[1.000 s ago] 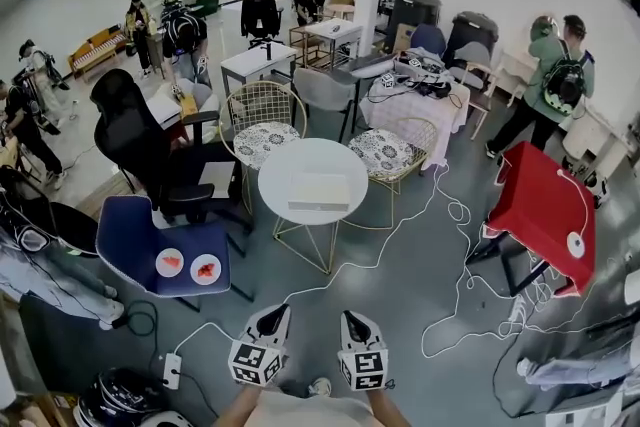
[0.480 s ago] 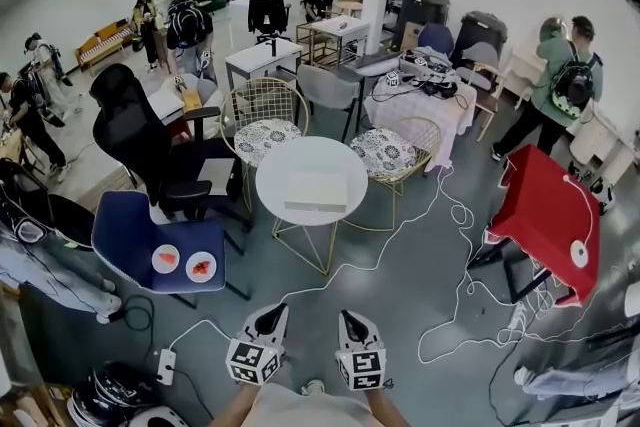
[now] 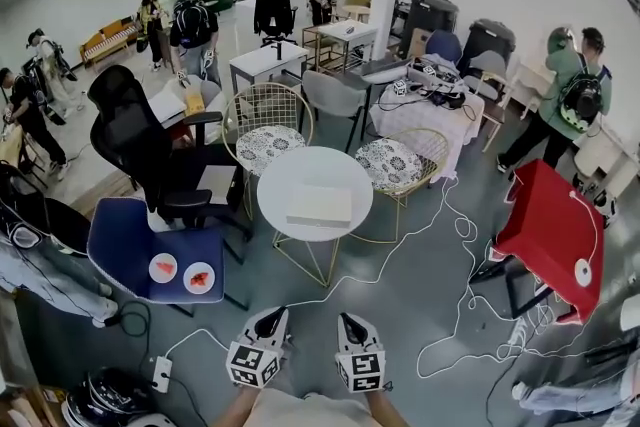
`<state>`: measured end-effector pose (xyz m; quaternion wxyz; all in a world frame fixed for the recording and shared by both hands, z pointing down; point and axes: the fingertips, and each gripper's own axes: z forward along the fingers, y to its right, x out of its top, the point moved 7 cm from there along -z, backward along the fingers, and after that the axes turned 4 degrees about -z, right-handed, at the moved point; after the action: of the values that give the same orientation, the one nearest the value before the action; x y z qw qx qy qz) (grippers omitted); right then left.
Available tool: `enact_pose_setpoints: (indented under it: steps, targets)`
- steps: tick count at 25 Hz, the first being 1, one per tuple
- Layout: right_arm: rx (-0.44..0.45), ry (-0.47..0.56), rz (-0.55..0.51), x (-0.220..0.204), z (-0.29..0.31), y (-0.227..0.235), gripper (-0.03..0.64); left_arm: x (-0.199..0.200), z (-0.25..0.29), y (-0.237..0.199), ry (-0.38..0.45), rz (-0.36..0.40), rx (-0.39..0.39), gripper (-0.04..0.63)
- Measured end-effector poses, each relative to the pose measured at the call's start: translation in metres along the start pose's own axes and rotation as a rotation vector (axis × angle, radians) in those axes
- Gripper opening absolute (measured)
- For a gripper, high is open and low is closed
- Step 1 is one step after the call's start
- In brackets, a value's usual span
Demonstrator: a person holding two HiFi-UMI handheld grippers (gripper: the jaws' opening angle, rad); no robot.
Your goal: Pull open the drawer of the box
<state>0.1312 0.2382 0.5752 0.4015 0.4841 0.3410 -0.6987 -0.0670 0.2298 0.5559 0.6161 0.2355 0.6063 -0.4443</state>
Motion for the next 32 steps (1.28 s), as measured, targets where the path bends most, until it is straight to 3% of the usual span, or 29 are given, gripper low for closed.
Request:
enact_pose_setpoints:
  steps: [14,26,32]
  targets:
    - [-0.013,-0.039,-0.002,0.032,0.116,0.033,0.015,0.036,0.097,-0.082,-0.011,-0.018,-0.022,0.012]
    - [-0.081,-0.056,0.018,0.09,0.24,0.068,0.015,0.087,0.196,-0.167,-0.048,-0.032,-0.097,0.012]
    - [-0.109,-0.057,0.021,0.104,0.294,0.079,0.015,0.094,0.227,-0.206,-0.072,-0.025,-0.125,0.012]
